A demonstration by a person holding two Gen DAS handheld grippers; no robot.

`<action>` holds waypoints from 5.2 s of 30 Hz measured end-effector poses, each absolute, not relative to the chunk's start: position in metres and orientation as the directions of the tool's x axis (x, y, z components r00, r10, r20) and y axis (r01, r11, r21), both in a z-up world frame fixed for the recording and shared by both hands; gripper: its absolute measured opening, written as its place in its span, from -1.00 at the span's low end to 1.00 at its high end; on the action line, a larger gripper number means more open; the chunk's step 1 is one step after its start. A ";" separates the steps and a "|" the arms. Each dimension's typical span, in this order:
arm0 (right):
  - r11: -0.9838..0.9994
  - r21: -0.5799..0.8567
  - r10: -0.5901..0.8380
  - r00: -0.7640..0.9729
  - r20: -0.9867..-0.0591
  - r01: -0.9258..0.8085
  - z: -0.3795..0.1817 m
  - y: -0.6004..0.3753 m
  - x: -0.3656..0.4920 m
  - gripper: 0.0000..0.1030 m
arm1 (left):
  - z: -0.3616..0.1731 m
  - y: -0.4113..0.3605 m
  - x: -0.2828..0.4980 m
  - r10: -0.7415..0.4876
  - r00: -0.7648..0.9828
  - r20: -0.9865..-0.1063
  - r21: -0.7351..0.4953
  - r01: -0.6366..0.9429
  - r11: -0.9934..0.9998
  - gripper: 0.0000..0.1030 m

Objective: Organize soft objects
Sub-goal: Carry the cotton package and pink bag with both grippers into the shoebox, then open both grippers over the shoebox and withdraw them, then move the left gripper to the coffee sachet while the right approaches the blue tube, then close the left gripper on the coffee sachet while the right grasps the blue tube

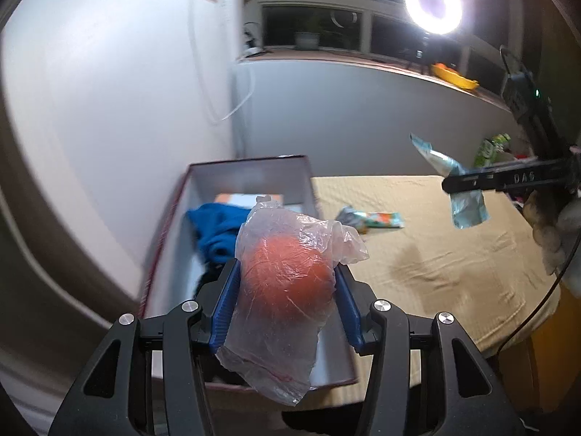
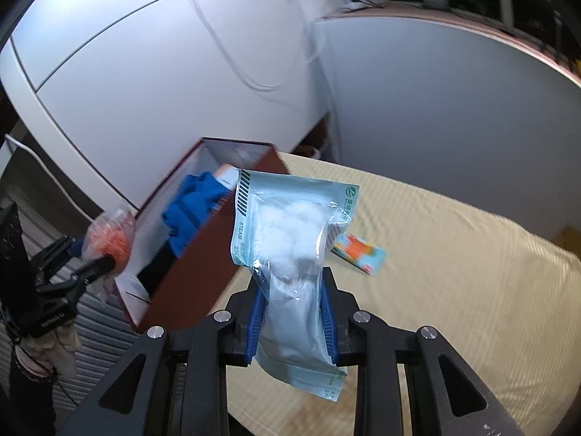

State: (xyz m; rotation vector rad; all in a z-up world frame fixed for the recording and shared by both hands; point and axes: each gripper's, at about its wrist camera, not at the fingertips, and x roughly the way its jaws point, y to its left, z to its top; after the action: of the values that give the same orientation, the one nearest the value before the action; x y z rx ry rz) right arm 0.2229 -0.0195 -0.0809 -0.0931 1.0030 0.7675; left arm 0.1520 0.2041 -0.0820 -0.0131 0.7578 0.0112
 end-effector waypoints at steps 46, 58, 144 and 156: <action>0.633 0.210 0.555 0.248 -0.794 -0.745 -0.090 0.168 0.257 0.32 | -0.097 0.240 0.163 0.091 0.744 -0.662 0.003 -0.119 0.993 0.26; 0.648 0.250 0.603 0.284 -0.746 -0.719 -0.070 0.084 0.245 0.32 | -0.082 0.212 0.134 0.039 0.784 -0.620 -0.041 -0.082 0.996 0.26; 0.589 0.365 0.608 0.099 -0.787 -0.721 -0.171 -0.048 0.331 0.12 | -0.213 0.059 0.330 0.175 0.265 -0.948 0.191 0.036 0.981 0.19; 0.550 0.308 0.536 0.044 -0.843 -0.776 -0.213 0.015 0.348 0.12 | -0.230 0.067 0.328 0.145 0.291 -0.946 0.135 -0.054 0.989 0.19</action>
State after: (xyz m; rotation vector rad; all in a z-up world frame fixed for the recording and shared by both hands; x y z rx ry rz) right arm 0.3485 0.0148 -0.2134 -0.2583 1.1439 1.0191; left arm 0.3278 0.0670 -0.2295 0.0823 1.2693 0.1327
